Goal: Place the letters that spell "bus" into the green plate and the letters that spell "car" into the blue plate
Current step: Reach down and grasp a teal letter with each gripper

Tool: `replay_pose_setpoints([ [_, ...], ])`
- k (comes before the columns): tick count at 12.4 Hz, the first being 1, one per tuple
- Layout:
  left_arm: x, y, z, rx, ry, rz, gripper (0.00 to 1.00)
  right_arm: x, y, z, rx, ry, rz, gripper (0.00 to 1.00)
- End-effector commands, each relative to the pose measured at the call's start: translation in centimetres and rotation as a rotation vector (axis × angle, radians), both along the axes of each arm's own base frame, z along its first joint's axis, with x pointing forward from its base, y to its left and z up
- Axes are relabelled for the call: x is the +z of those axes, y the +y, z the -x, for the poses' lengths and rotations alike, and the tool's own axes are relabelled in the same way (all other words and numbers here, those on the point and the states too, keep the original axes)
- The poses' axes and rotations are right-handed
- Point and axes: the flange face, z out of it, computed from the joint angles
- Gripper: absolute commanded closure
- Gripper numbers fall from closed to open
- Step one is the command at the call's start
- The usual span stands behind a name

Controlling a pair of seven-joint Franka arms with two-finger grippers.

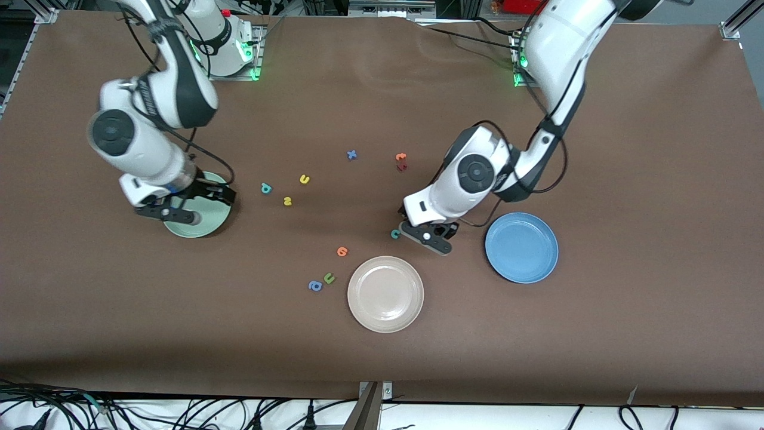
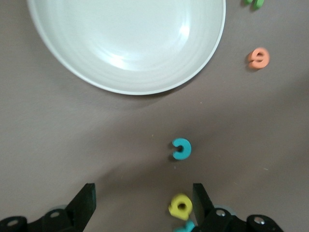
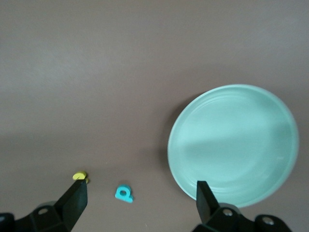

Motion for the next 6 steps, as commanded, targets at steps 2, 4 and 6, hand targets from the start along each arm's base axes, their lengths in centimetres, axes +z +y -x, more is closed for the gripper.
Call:
replay_pose_setpoints([
  [2, -1.4, -3.1, -1.2, -0.070, -0.095, -0.004, 0.15, -5.8, 2.4, 2.4, -0.052, 0.006, -0.025, 0.01],
  [4, -2.4, -5.0, -0.9, -0.091, -0.106, -0.006, 0.15, -8.1, 3.1, 2.8, -0.083, 0.010, -0.033, 0.01],
  [6, -3.1, -6.0, -0.3, -0.112, -0.133, -0.052, 0.19, -9.2, 3.5, 3.1, -0.097, 0.028, -0.032, 0.01],
])
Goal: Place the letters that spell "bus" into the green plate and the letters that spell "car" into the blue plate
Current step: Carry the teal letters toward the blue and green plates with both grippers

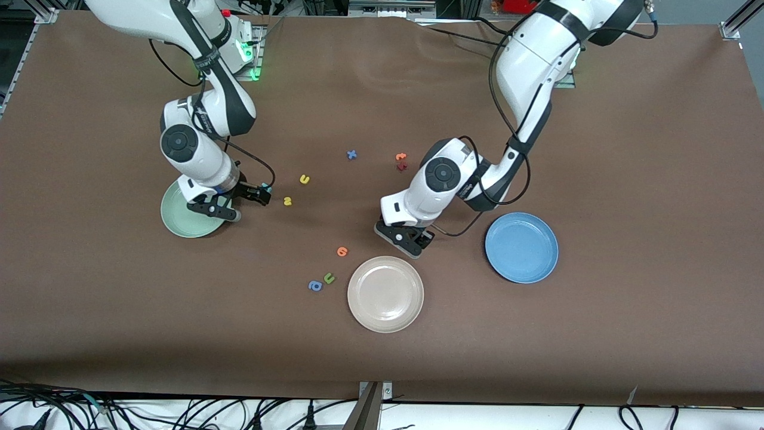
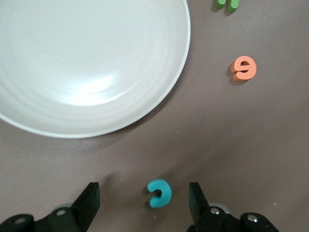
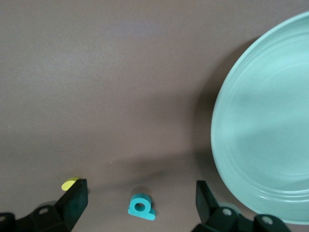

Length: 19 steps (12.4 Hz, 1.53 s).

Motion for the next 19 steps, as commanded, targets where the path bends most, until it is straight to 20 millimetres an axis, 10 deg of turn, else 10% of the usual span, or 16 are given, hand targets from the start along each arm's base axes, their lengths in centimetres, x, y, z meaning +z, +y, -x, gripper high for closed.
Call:
replay_pose_setpoints([
  [1, -1.4, -1.8, 0.3, -0.035, -0.042, -0.056, 0.20, -0.9, 0.8, 0.3, -0.034, -0.002, -0.014, 0.01],
  [4, -1.5, -2.9, 1.2, -0.031, -0.039, -0.056, 0.30, -2.0, 1.8, 0.8, -0.081, 0.007, -0.018, 0.01],
  [7, -1.9, -2.7, 1.4, -0.032, -0.033, -0.064, 0.71, -2.4, 1.9, 1.2, -0.113, 0.026, -0.012, 0.02],
  [12, -2.4, -2.3, 1.7, -0.032, -0.023, -0.078, 0.81, -2.8, 2.4, 2.3, -0.129, 0.097, 0.017, 0.08],
  [19, 7.1, 2.9, -1.7, 0.027, 0.033, -0.171, 0.83, -3.8, 2.2, 2.9, -0.129, 0.113, 0.021, 0.12],
])
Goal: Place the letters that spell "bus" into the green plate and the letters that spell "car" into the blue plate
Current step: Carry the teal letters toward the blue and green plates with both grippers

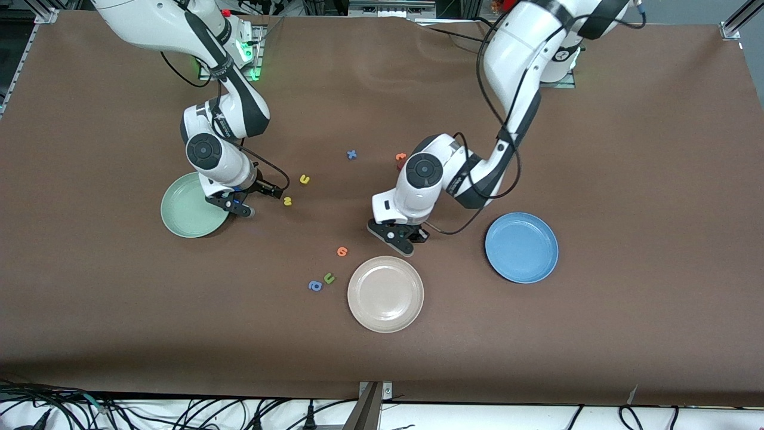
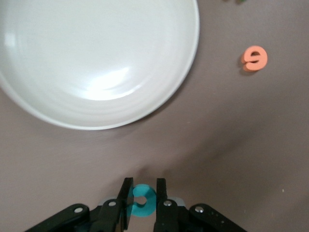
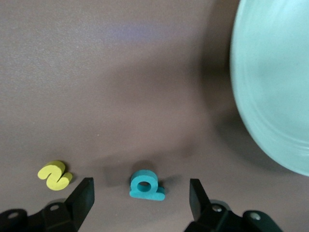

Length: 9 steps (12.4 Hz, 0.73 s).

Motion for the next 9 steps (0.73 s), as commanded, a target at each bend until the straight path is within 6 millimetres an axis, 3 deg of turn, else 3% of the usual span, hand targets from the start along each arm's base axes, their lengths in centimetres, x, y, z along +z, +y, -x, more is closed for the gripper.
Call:
replay_pose_setpoints([
  [1, 3.9, 3.7, -1.0, 0.014, 0.034, -0.074, 0.83, -0.5, 0.2, 0.5, -0.014, 0.011, -0.003, 0.12],
  [4, 3.7, 9.2, -2.9, -0.095, 0.076, -0.214, 0.82, -1.5, 0.2, 0.6, -0.016, 0.014, -0.006, 0.12],
  [5, 3.2, 11.2, -3.5, -0.161, 0.090, -0.264, 0.80, -1.6, 0.2, 0.6, -0.016, 0.015, -0.006, 0.16],
  [7, 2.5, 15.2, -5.0, -0.320, 0.116, -0.287, 0.79, -1.7, 0.2, 0.7, -0.014, 0.018, -0.006, 0.40],
  [9, 2.0, 18.7, -6.1, -0.408, 0.144, -0.284, 0.79, -1.8, 0.1, 0.7, -0.015, 0.022, -0.005, 0.55],
])
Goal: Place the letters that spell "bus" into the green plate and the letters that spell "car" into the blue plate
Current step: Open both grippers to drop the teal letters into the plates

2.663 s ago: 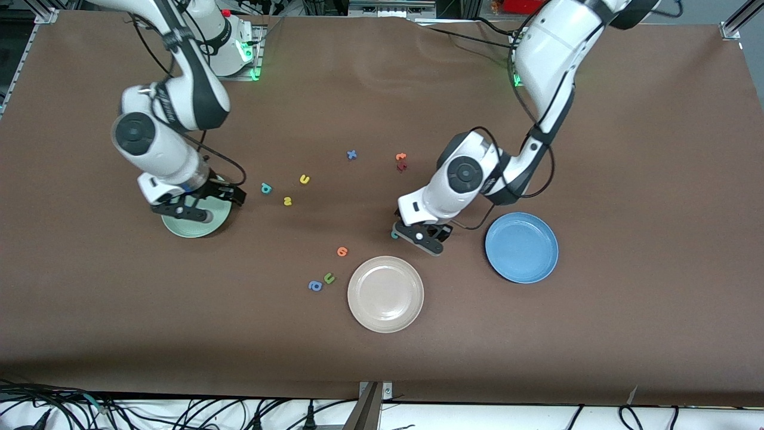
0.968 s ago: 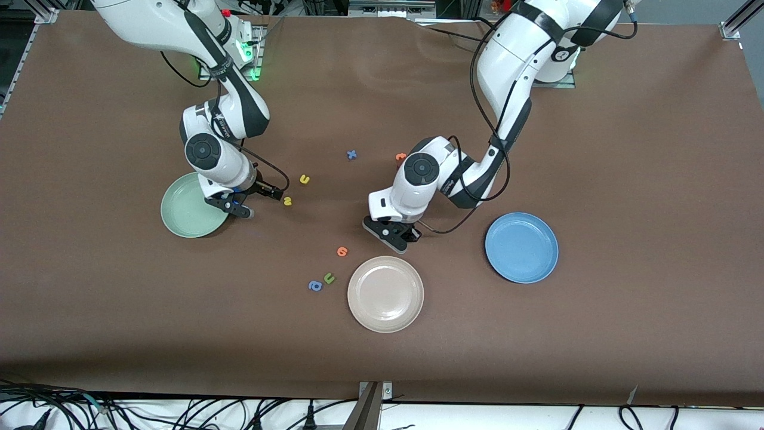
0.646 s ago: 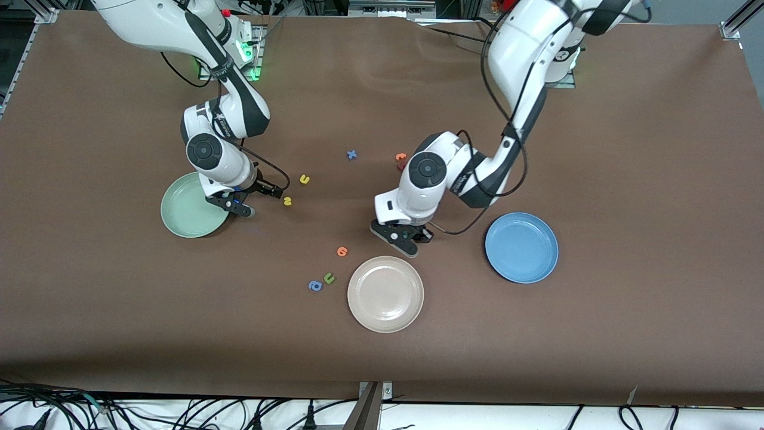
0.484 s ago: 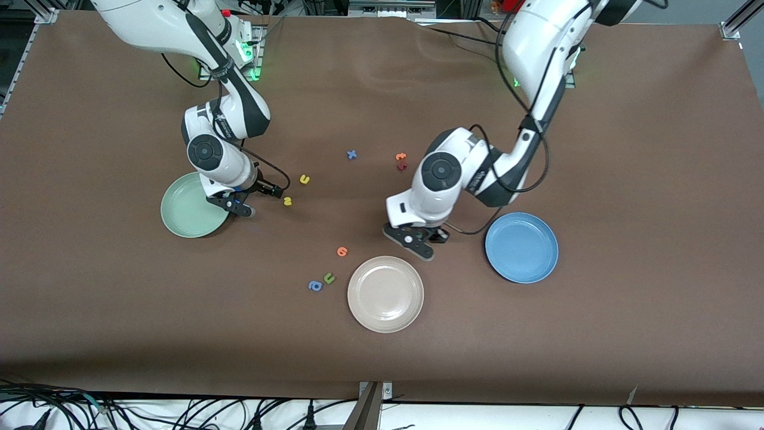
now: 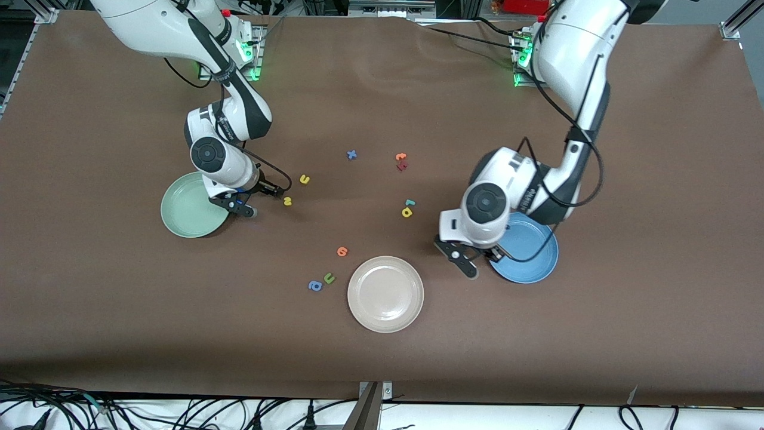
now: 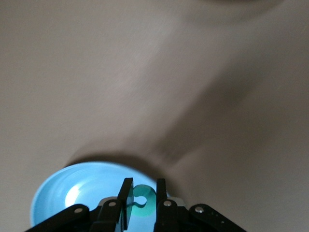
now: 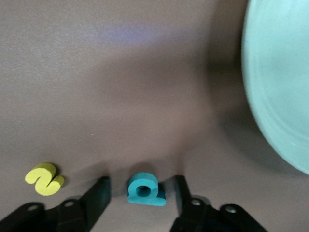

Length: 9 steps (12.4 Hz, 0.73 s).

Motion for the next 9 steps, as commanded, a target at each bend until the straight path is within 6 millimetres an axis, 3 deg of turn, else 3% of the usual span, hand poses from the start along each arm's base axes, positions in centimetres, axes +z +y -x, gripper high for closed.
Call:
replay_pose_setpoints([
  [1, 0.0, 3.5, -0.5, -0.140, 0.045, -0.018, 0.79, -0.5, 0.0, 0.5, -0.014, 0.011, -0.002, 0.58],
  [2, 0.0, 4.0, -0.7, -0.181, 0.055, -0.015, 0.78, -0.5, -0.1, 0.5, -0.015, 0.015, -0.001, 0.58],
  [3, 0.0, 4.7, -1.0, -0.191, 0.059, -0.013, 0.56, -0.5, 0.0, 0.6, -0.014, 0.017, 0.000, 0.61],
  [4, -0.2, 4.6, -0.9, -0.193, 0.061, -0.013, 0.01, -0.6, 0.0, 0.5, -0.014, 0.017, 0.000, 0.68],
  [6, 0.7, 2.9, -0.5, -0.197, 0.048, 0.001, 0.00, -0.5, 0.0, 0.5, -0.012, 0.017, 0.000, 0.77],
  [7, 1.9, 1.4, -0.1, -0.197, 0.035, 0.021, 0.00, -0.4, 0.0, 0.5, -0.011, 0.015, -0.001, 0.79],
  [9, 2.1, -2.0, 1.4, -0.070, 0.019, 0.052, 0.00, 0.4, 0.0, 0.2, -0.006, 0.026, 0.005, 0.79],
])
